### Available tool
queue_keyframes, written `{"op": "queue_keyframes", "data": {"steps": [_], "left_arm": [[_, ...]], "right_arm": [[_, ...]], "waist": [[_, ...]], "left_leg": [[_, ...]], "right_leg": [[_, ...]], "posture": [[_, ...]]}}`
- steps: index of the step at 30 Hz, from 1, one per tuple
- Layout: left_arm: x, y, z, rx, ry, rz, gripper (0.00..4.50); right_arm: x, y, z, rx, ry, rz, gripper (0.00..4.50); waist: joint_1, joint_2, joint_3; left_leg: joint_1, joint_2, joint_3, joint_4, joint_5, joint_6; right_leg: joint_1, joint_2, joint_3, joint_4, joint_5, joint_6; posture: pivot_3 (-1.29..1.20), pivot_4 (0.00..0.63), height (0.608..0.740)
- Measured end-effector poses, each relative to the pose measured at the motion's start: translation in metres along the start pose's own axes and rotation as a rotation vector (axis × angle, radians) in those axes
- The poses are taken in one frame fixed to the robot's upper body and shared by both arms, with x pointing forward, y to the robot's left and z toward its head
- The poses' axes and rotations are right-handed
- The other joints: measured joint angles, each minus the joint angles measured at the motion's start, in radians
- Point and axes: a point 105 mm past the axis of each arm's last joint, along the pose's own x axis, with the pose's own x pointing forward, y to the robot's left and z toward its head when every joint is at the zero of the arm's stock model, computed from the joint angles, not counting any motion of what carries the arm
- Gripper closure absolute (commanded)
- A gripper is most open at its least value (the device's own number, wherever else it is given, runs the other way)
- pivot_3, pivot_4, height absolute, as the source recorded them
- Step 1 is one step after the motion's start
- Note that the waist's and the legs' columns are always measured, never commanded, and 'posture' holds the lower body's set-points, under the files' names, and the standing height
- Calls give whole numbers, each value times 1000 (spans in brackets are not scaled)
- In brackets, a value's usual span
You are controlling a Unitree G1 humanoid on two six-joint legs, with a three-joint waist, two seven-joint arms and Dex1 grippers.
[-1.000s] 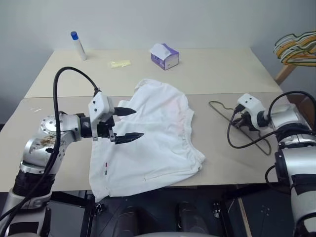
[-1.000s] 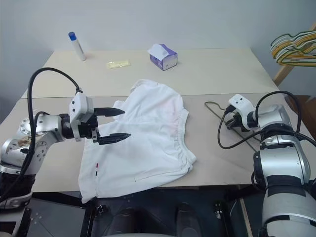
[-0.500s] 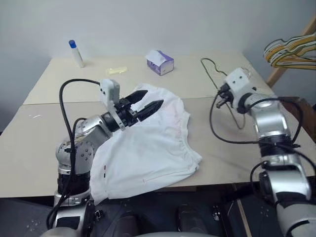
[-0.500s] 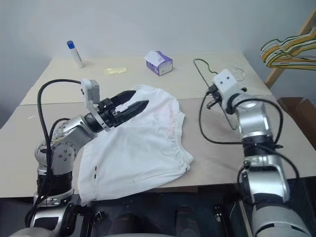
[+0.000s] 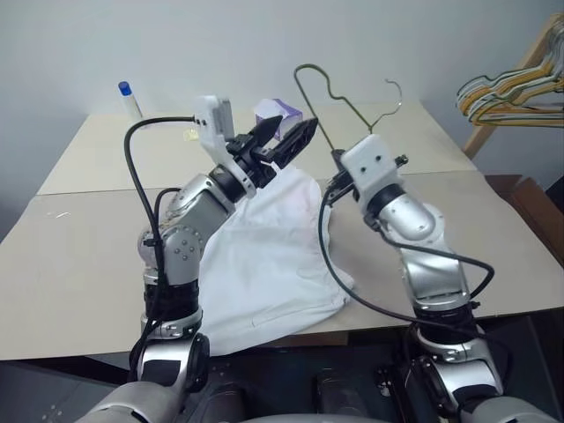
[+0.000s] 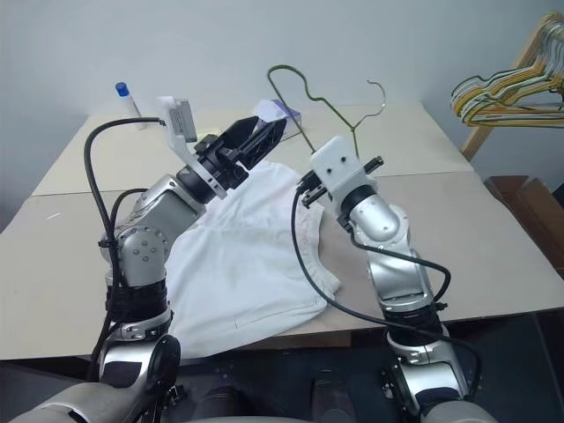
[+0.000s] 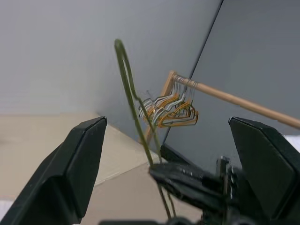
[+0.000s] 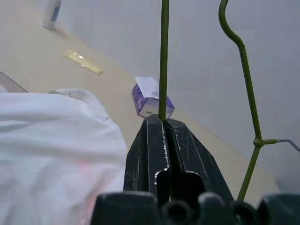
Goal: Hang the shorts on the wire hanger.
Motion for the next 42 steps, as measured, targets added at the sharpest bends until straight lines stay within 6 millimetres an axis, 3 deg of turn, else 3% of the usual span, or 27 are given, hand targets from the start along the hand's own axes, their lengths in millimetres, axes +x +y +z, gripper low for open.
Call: {"op": "queue_keyframes", "data": {"steps": [10, 13, 25, 34, 35, 42], "left_arm": [[2, 18, -2, -132, -48, 99, 0], [2, 20, -2, -173, -60, 105, 551], [5, 24, -5, -243, -57, 110, 4405], [6, 23, -5, -187, -44, 105, 4457], [6, 23, -5, -173, -40, 101, 4500], [6, 18, 3, -108, -65, 24, 4500]], "right_arm": [[-4, 12, 8, -107, -55, -2, 4473], [-4, 14, 10, -121, -66, -1, 4500], [-2, 21, 12, -150, -65, 9, 4500], [-1, 23, 11, -277, -75, -18, 4500], [-1, 23, 10, -295, -74, -18, 3980], [0, 33, 14, -365, -109, 11, 1703]], "waist": [[-6, -4, -8], [-11, -5, -9], [-29, -6, -10], [-30, -6, -10], [-29, -6, -10], [-32, -6, -10]], "left_leg": [[1, 0, 0, 0, -1, 2], [1, 0, 0, 0, -1, 2], [1, 0, -1, 0, -1, 2], [1, 0, -1, 0, -1, 2], [1, 0, -1, 0, -1, 2], [1, 0, -1, 0, -1, 2]], "right_leg": [[1, 0, 0, 0, 0, 0], [1, 0, 0, 0, 0, 0], [1, 0, 0, -1, 0, 0], [1, 0, 0, -1, 0, 0], [1, 0, 0, -1, 0, 0], [1, 0, 0, -1, 0, 0]], "posture": [[-105, 0, 740], [-109, 0, 740], [-114, 0, 740], [-111, 0, 740], [-111, 0, 740], [-117, 0, 740]]}}
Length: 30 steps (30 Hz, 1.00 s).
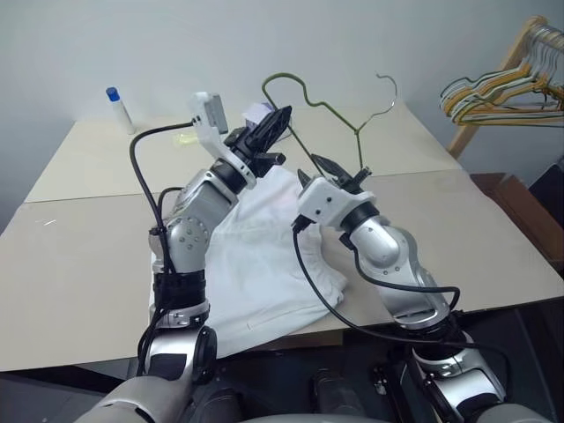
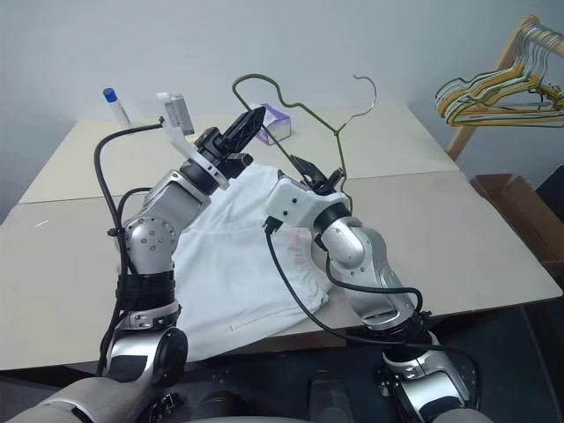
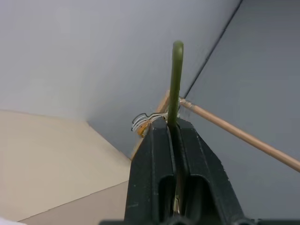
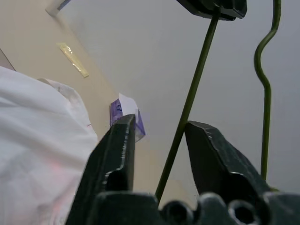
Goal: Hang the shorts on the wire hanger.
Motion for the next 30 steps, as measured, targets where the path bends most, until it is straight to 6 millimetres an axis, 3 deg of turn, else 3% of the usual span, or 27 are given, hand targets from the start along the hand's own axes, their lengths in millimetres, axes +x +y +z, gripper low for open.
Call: {"op": "queue_keyframes", "data": {"steps": [4, 8, 12, 15, 20, 23, 30], "left_arm": [[-1, 9, 11, 71, -3, -2, 4500], [-9, 28, 32, 158, 0, 8, 4500], [-25, 37, 61, 143, -33, -52, 4500], [-41, 32, 89, 128, -56, -170, 4500], [-75, 9, 112, 78, 7, -491, 4500], [-86, -1, 118, 65, 20, -607, 4500], [-88, 1, 120, 28, -8, -637, 4500]], "right_arm": [[0, 0, 2, 104, -10, 31, 1703], [-11, -28, 5, 309, -48, 64, 1703], [-31, -38, -2, 567, -39, 269, 1703], [-48, -33, -19, 716, 49, 466, 1703], [-57, -18, -21, 1073, 155, 781, 1703], [-57, -20, -17, 1123, 149, 853, 1703], [-63, -10, -2, 1156, 70, 1042, 1703]], "waist": [[-3, 0, 0], [-5, 0, 0], [-9, 0, 0], [-15, 0, 0], [-43, 0, 0], [-43, 0, 0], [-27, -1, -1]], "left_leg": [[0, 0, 0, 0, 0, 0], [0, 0, -1, 0, 0, 0], [-1, 0, -1, 0, 0, 1], [0, 0, -1, 0, -1, 1], [2, 0, 0, -1, -1, 1], [2, 0, -1, -1, -1, 1], [0, 0, -1, -1, -1, 1]], "right_leg": [[0, 0, 0, 0, 0, 0], [0, 0, -1, 0, 0, 0], [1, 0, -1, 0, 0, 0], [1, 0, -1, 0, 0, 0], [1, 0, 0, 2, 0, 0], [1, 0, -1, 1, 0, 0], [0, 0, -1, 1, 0, 0]], "posture": [[-117, 0, 740], [-124, 0, 740], [-121, 0, 740], [-129, 0, 740], [-125, 0, 740], [-114, 0, 740], [-105, 0, 740]]}}
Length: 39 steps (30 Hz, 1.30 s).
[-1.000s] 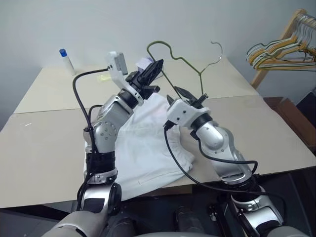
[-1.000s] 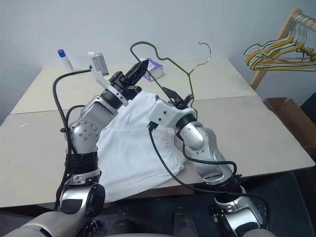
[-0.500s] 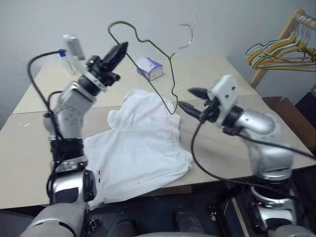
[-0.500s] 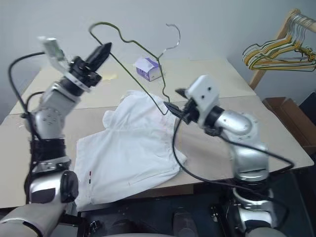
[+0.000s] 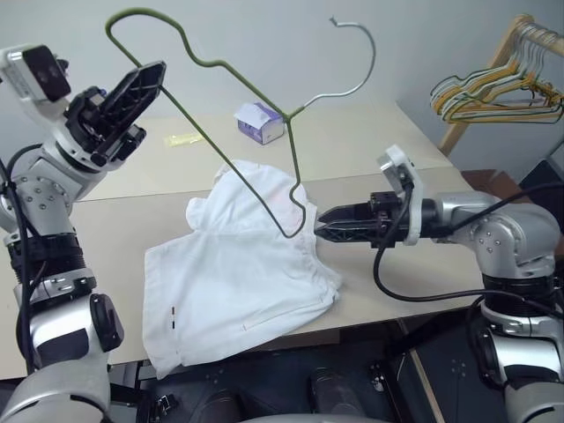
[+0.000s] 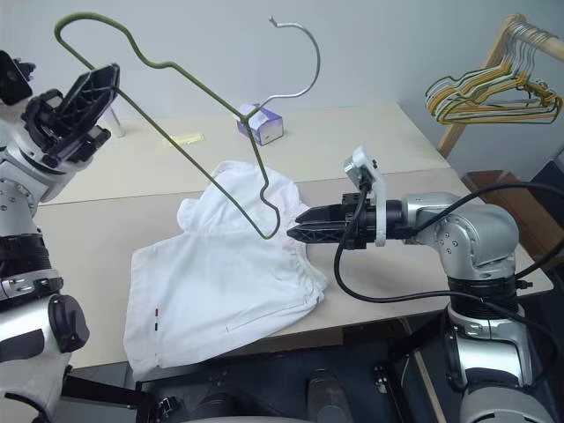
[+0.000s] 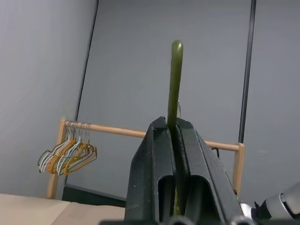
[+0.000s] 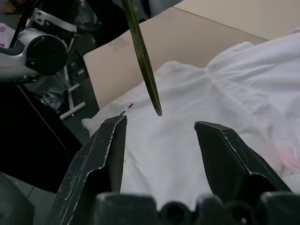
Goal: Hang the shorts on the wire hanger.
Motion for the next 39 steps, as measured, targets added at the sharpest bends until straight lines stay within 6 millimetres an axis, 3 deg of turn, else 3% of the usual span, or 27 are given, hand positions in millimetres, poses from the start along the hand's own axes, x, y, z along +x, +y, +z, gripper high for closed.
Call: {"op": "queue_keyframes", "data": {"steps": [9, 18, 21, 27, 29, 32, 39], "left_arm": [[5, 2, -5, -12, -27, 0, 4500], [7, 2, -7, -14, -33, -7, 4500], [7, 2, -7, -15, -34, -8, 4500], [7, 3, -8, -17, -38, -10, 4500], [7, 4, -8, -12, -41, -3, 4500], [4, 4, -10, -1, -45, -1, 3797], [3, 13, -27, 12, 37, 61, 1476]], "right_arm": [[25, 2, -4, -52, 5, 30, 1703], [36, 5, 9, -86, -25, 44, 1703], [36, 6, 10, -82, -27, 50, 2243], [37, 2, 6, -55, -17, 34, 4365], [38, 4, 5, -54, -11, 46, 4473], [40, 1, 5, -43, -17, 33, 4500], [40, -4, 13, -16, -73, 4, 4500]], "waist": [[3, 0, 0], [3, 0, 0], [3, 0, 0], [4, 0, 0], [3, 0, 0], [1, 0, 0], [7, 0, 0]], "left_leg": [[0, 0, 0, 0, 0, 0], [0, 0, 0, 0, 0, 0], [0, 0, 0, 0, 0, 0], [0, 0, 0, 0, 0, 0], [0, 0, 0, 0, 0, 0], [0, 0, 0, 0, 0, 0], [-1, 0, 0, 0, 0, 0]], "right_leg": [[0, 0, 0, 1, 0, 0], [0, 0, 0, 1, 0, 0], [0, 0, 0, 1, 0, 0], [0, 0, 0, 1, 0, 0], [0, 0, 0, 1, 0, 0], [0, 0, 0, 1, 0, 0], [0, 0, 0, 2, 0, 0]], "posture": [[-107, 0, 740], [-108, 0, 740], [-109, 0, 740], [-110, 0, 740], [-111, 0, 740], [-109, 0, 740], [-111, 0, 740]]}}
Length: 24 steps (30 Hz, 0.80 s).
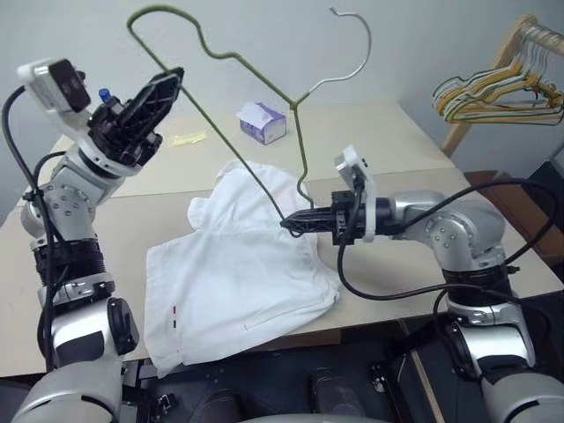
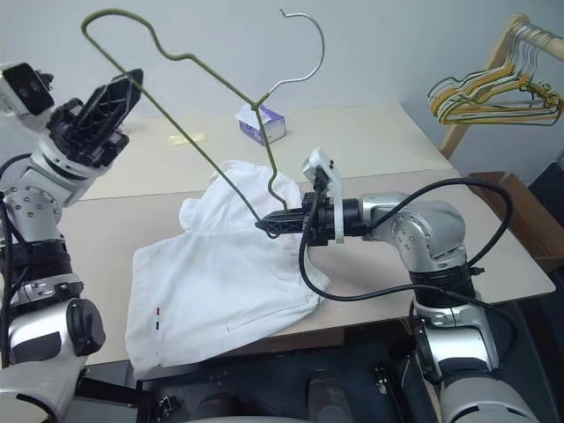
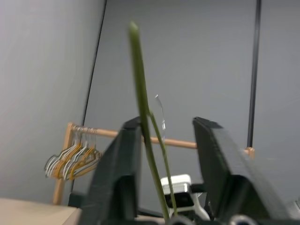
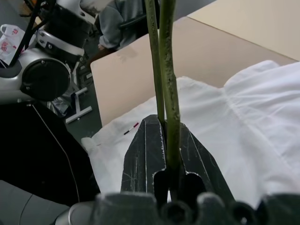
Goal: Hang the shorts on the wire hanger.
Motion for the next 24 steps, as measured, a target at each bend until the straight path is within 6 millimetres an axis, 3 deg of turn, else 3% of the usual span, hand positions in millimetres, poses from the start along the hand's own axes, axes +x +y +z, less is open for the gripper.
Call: {"op": "queue_keyframes", "data": {"steps": [4, 6, 10, 13, 16, 21, 24], "left_arm": [[-5, 10, -23, -28, 150, 66, 119], [-15, 16, -38, -45, 233, 118, 28], [-50, 26, -71, -10, 474, 255, 28], [-69, 17, -93, 91, 692, 240, 28], [-71, 8, -105, 213, 845, 158, 28], [-65, -2, -110, 311, 919, 55, 28], [-65, -8, -117, 334, 964, 7, 28]], "right_arm": [[-11, -6, 18, 5, -90, -52, 4500], [-22, -11, 24, 17, -116, -88, 4500], [-64, -19, 21, 80, -110, -197, 4500], [-95, -19, -11, 234, -16, -250, 4500], [-113, -14, -46, 392, 66, -277, 4500], [-138, -5, -83, 586, 165, -319, 4500], [-151, 5, -106, 789, 230, -301, 4500]], "waist": [[-2, 0, 0], [-2, 0, 0], [0, 0, 0], [9, 0, 0], [28, 0, 0], [40, 0, 0], [40, 0, -1]], "left_leg": [[0, 0, 0, 0, 0, 0], [0, 0, 0, 0, 0, 0], [-1, 0, 0, -1, 0, 0], [-2, 0, 1, -1, -1, 1], [-1, 0, 2, -1, -1, 1], [1, 0, 3, -1, -1, 2], [1, 0, 4, -1, -2, 4]], "right_leg": [[0, 0, 0, 1, 0, 0], [0, 0, 0, 0, 0, 0], [-1, 0, 0, 0, 0, 0], [-2, 0, 0, -2, 0, 0], [-2, 0, 0, -3, 0, 0], [-1, 0, 1, -2, 0, -1], [-1, 0, 2, -3, 0, -1]], "posture": [[-109, 0, 740], [-113, 0, 740], [-113, 0, 740], [-114, 0, 740], [-116, 0, 740], [-113, 0, 740], [-110, 0, 740]]}}
